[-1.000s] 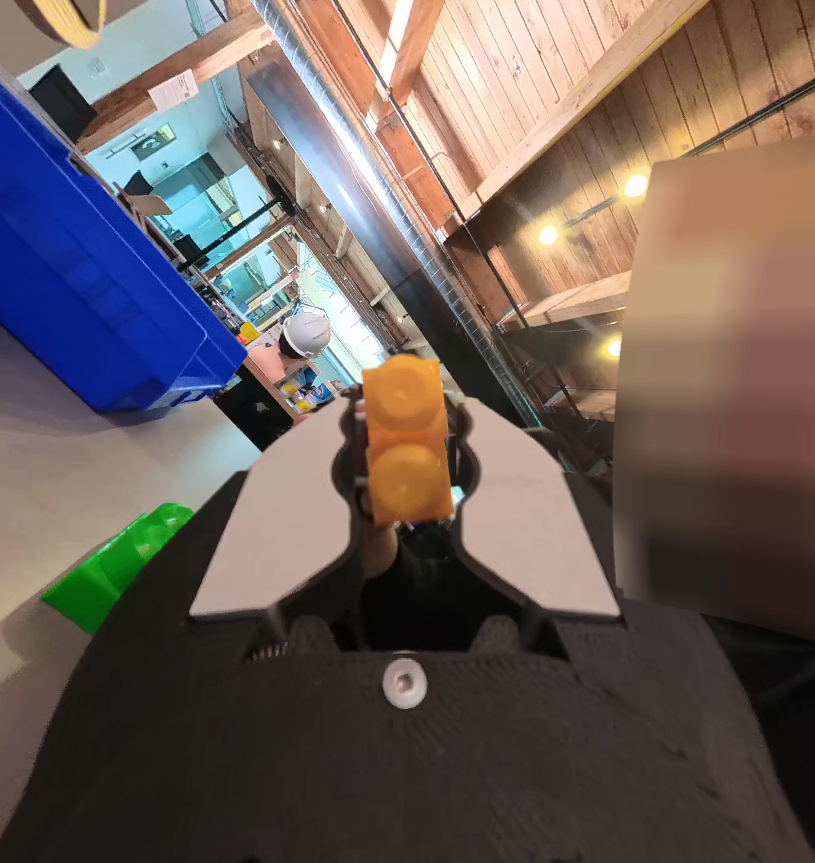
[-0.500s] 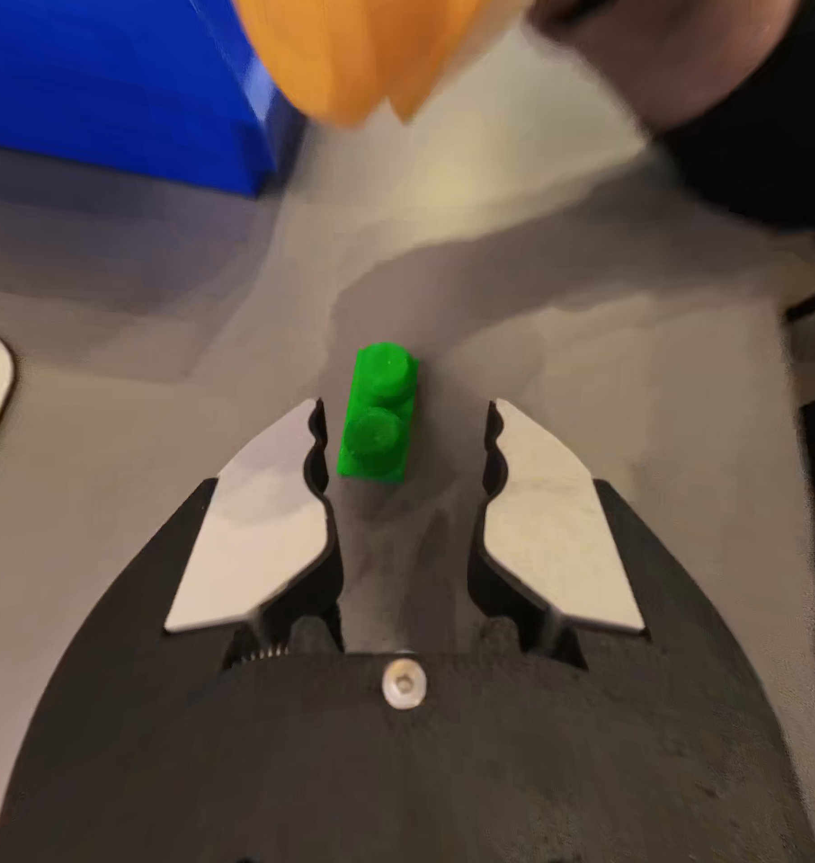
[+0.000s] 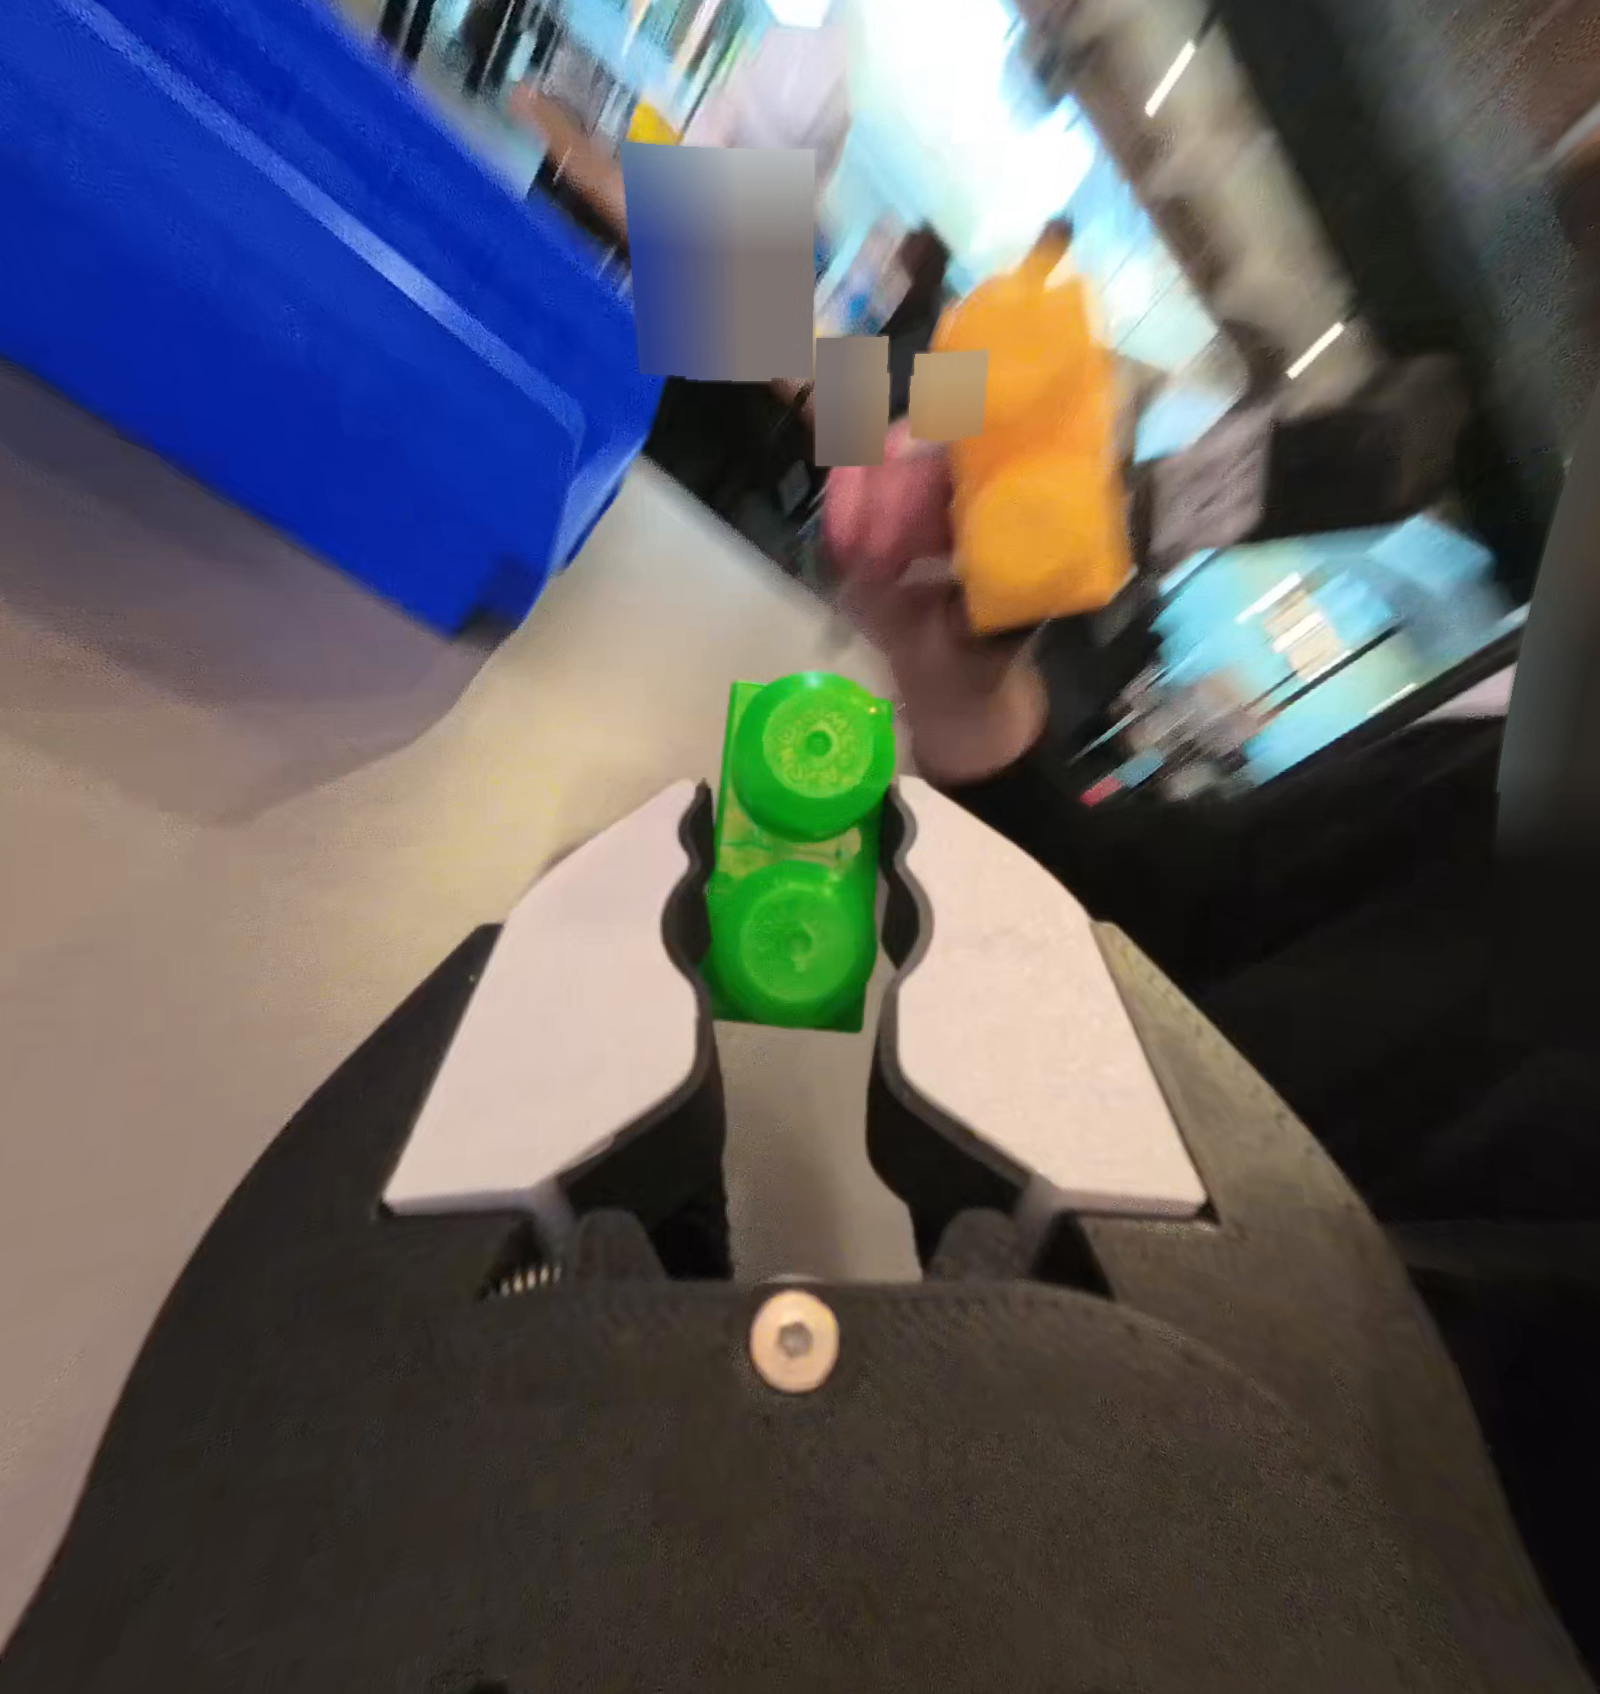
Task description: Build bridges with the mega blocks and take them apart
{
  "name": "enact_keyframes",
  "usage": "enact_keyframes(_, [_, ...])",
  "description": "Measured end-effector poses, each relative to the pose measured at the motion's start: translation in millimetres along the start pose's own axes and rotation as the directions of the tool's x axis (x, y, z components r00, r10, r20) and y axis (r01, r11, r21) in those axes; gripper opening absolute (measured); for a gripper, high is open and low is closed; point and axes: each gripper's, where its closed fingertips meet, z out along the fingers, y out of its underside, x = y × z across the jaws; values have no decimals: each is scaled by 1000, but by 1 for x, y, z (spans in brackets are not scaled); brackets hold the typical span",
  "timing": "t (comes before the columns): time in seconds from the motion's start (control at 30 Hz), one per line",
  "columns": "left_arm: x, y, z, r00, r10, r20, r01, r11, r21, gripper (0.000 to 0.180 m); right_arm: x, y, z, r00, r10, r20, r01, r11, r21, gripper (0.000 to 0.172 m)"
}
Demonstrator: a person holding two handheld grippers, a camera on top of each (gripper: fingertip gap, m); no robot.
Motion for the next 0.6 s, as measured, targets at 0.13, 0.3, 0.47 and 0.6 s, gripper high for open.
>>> enact_keyframes(0.13, [31, -33, -39, 953, -131, -273, 211, 934, 289, 34, -24, -18, 12, 996, -76, 42, 76, 997, 15, 7])
enact_keyframes(0.3, [46, -24, -39, 921, -154, -357, 294, 877, 379, 34, -54, -35, 35, 987, -141, 72, 139, 990, 26, 6])
enact_keyframes(0.47, [54, -24, -38, 900, -159, -407, 336, 848, 411, 34, -66, -30, 43, 976, -203, 74, 204, 979, -6, 6])
enact_keyframes(0.6, [58, -21, -31, 890, -180, -419, 359, 843, 400, 34, -67, -32, 42, 967, -247, 64, 248, 969, -6, 6])
